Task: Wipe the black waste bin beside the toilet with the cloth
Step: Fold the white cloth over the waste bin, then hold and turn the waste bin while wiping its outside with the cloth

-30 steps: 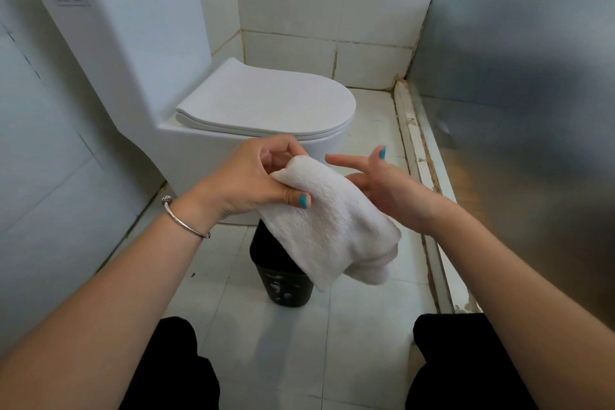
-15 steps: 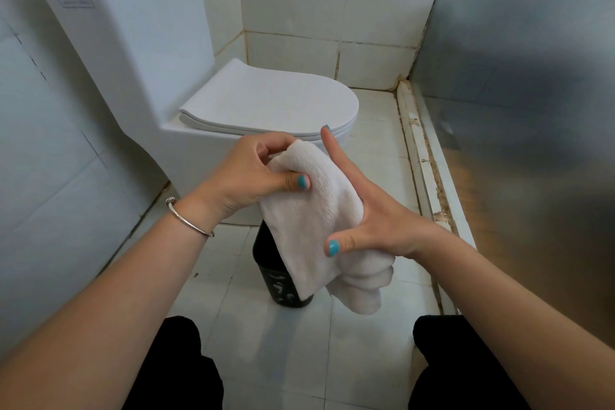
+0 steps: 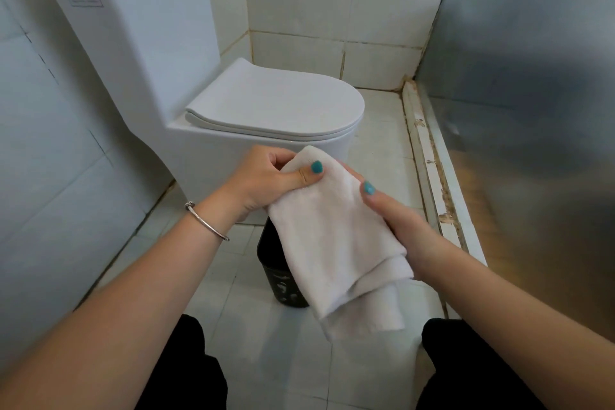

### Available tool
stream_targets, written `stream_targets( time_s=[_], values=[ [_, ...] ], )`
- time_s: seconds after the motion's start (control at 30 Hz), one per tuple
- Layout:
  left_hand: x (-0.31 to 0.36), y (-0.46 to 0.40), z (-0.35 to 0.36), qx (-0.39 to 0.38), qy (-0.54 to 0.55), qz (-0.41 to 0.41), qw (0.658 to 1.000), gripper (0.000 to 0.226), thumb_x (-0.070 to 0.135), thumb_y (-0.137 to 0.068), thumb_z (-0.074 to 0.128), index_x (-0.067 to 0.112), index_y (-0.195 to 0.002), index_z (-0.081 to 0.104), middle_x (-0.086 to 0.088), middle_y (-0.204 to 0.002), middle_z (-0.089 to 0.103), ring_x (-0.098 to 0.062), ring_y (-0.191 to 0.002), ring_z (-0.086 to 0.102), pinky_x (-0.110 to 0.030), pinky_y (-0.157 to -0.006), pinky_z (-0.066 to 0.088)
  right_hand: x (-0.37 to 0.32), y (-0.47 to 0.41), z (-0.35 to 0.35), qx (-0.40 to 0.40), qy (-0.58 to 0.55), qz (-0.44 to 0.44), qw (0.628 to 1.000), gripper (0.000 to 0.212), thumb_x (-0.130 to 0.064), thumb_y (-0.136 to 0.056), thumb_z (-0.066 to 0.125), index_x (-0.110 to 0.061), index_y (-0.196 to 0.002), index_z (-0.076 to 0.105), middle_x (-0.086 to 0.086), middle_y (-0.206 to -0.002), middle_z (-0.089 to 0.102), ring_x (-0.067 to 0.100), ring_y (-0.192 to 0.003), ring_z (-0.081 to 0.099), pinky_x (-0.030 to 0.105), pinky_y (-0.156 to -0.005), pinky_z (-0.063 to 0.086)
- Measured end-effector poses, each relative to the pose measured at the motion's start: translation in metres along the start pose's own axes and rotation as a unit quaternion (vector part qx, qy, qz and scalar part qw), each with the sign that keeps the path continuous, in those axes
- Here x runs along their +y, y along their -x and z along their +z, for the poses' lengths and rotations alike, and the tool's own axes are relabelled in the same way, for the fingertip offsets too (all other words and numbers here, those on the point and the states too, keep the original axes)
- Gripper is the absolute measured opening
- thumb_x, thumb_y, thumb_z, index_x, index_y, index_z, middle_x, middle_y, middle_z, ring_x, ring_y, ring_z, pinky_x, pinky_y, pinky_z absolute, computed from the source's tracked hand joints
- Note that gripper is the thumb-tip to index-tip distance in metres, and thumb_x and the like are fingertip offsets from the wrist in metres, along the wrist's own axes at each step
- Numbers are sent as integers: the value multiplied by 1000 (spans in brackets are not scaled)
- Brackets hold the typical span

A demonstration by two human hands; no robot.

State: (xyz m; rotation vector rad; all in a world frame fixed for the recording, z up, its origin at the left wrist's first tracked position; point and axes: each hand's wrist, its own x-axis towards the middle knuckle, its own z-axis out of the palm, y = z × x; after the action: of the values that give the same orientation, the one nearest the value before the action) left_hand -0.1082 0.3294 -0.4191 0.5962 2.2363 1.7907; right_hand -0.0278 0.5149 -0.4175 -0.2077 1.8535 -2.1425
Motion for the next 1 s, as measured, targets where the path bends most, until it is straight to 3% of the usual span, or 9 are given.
stream_targets(
  time_s=[0.07,0.2,0.37,0.5,0.57,0.67,0.77,0.9,1.0],
  values=[
    [0,-3,1,1,15,-8,1000,73,48,-61,76,-13,-97,61,-12,-86,59,-19,-79,53,-37,-73,40,7,7,-1,-13,-164,56,985,52,-63,-65,65,-23,-97,78,1,-94,75,11,-89,72,23,-73,55],
    [-5,-7,6,5,23,-37,999,61,43,-63,76,-7,-95,65,-10,-85,62,-18,-78,57,-35,-72,43,25,14,0,-23,-302,131,944,66,-67,-67,62,-18,-108,75,10,-109,72,30,-102,68,39,-83,56],
    [-8,-13,11,-11,-9,-50,999,74,51,-57,78,-10,-96,63,-7,-82,55,-16,-76,50,-33,-71,37,31,17,3,9,-294,132,946,69,-71,-78,45,-18,-110,74,10,-112,71,28,-105,68,37,-83,55],
    [-4,-15,10,-41,-46,-67,996,87,67,-50,72,-9,-92,60,-4,-81,48,-16,-75,46,-33,-70,32,28,23,-3,30,-295,124,947,63,-66,-77,50,-16,-105,76,10,-103,72,28,-96,70,36,-78,57],
    [-3,-14,9,-86,-40,-85,992,87,66,-53,69,-5,-102,61,-5,-86,54,-16,-79,52,-33,-72,38,28,25,-6,48,-287,116,950,61,-65,-74,52,-19,-105,76,10,-102,72,28,-94,71,36,-75,58],
    [-6,-10,11,-146,2,-101,984,79,64,-67,66,-1,-112,61,-4,-98,63,-15,-91,59,-30,-84,44,27,31,-13,61,-271,112,954,58,-64,-76,49,-20,-102,77,8,-100,73,27,-93,71,34,-73,58],
    [-12,-12,16,-165,60,-121,977,58,55,-79,59,9,-115,64,-2,-107,69,-13,-97,65,-26,-82,51,29,39,-24,74,-272,99,954,56,-57,-85,45,-17,-114,73,11,-106,72,28,-97,70,35,-75,57],
    [-41,-27,24,-93,3,-161,983,36,48,-89,56,22,-112,64,3,-115,67,-11,-105,63,-35,-94,50,35,50,-41,99,-286,99,948,54,-55,-85,47,-14,-100,77,10,-90,74,26,-84,72,32,-66,57],
    [-78,-36,32,-63,-66,-215,972,24,46,-92,53,26,-103,60,3,-109,65,-12,-98,62,-31,-85,51,41,59,-57,156,-274,101,944,54,-59,-81,53,-14,-98,78,11,-92,74,29,-85,72,34,-65,58]
  ],
)
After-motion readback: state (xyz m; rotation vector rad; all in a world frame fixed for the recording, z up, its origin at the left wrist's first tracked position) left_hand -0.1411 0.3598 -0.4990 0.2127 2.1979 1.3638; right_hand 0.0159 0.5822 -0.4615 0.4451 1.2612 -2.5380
